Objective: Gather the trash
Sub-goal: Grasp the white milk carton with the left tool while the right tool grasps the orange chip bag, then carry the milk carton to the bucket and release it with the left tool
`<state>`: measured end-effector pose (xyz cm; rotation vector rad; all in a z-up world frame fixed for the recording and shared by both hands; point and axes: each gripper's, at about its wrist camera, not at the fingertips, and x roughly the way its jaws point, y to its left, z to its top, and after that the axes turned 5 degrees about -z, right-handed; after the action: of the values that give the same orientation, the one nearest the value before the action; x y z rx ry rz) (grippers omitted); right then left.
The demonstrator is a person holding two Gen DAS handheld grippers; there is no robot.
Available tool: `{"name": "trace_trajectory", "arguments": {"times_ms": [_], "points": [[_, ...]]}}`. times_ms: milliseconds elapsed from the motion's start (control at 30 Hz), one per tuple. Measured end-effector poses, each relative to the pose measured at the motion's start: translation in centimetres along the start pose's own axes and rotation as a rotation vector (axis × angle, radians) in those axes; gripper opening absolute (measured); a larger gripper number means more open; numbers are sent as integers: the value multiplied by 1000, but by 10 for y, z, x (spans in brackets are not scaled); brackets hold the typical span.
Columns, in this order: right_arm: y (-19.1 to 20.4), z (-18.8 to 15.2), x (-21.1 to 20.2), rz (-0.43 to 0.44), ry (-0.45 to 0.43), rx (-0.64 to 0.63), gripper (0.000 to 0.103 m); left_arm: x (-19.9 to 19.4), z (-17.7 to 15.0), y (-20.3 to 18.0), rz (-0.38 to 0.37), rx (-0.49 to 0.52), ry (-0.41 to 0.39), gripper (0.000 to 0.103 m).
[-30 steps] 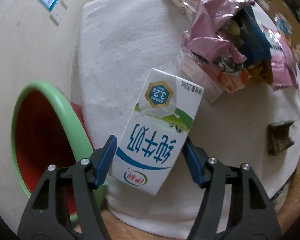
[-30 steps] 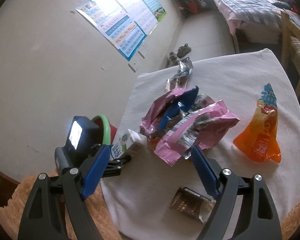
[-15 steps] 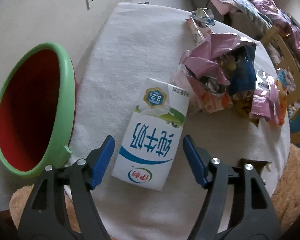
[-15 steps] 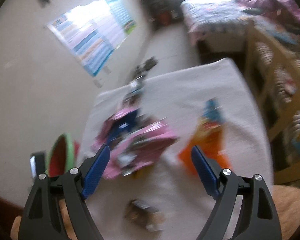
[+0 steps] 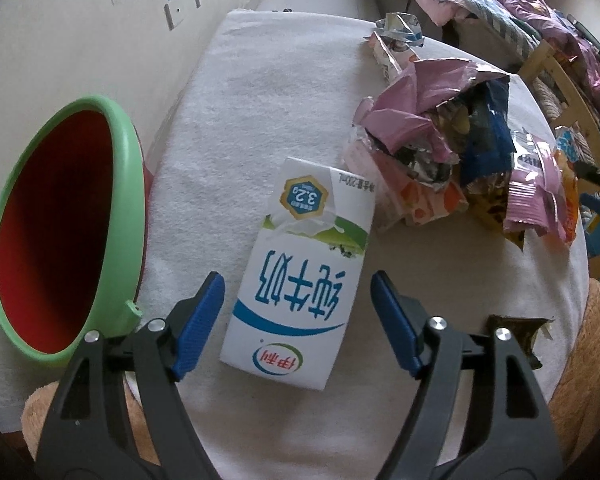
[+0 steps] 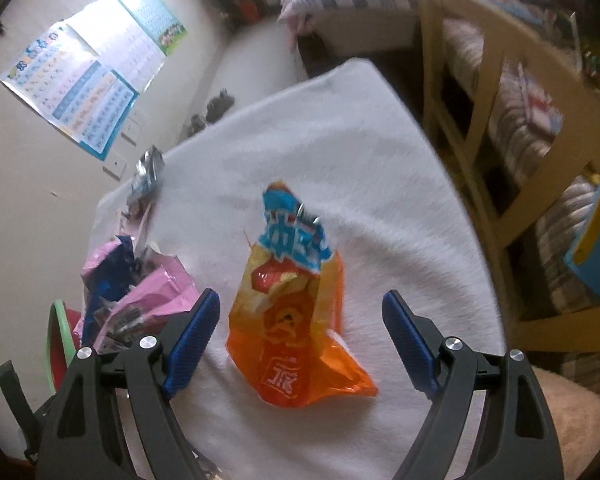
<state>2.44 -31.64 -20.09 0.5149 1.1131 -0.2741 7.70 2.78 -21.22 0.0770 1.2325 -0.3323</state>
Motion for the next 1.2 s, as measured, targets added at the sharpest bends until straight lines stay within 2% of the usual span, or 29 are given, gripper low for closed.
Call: {"name": "trace_trajectory", "arguments": {"times_ms": [33,67,100,133,167,233,267,300,500,633,800,1033,1200], "points": [[1,0,3,-11,5,-11,76,1,-1,1,-3,-8,5,73],[3,-2,8,-23,15,-31,66,3,-1,2,-7,-14,12,73],[4,-4,11,-8,24,-39,62,5,-1,2,-11,-17,17,71],[4,-6,11,1,26,-36,57,6,-2,3,-17,-20,19,65],[5,-7,7,0,13,-36,47,7,-2,3,-16,-22,21,61],[9,-8,-2,-1,-4,-48,46,6,-4,5,-19,-33,15,59],[10,-9,-6,-2,-17,-56,42,5,-4,6,-23,-38,12,59],[12,-10,-11,-5,-28,-68,41,4,-4,6,-32,-44,6,56],[29,-18,-50,16,-114,-94,39,-11,-8,13,-31,-77,-49,55],[50,-20,-85,41,-214,-132,39,-34,-7,20,-26,-106,-111,55],[83,-21,-117,102,-288,-195,39,-67,-4,22,-20,-121,-197,55],[133,-35,-132,183,-300,-318,39,-101,0,23,-23,-130,-287,55],[175,-50,-135,233,-289,-419,39,-116,0,32,-20,-144,-322,54]]}}
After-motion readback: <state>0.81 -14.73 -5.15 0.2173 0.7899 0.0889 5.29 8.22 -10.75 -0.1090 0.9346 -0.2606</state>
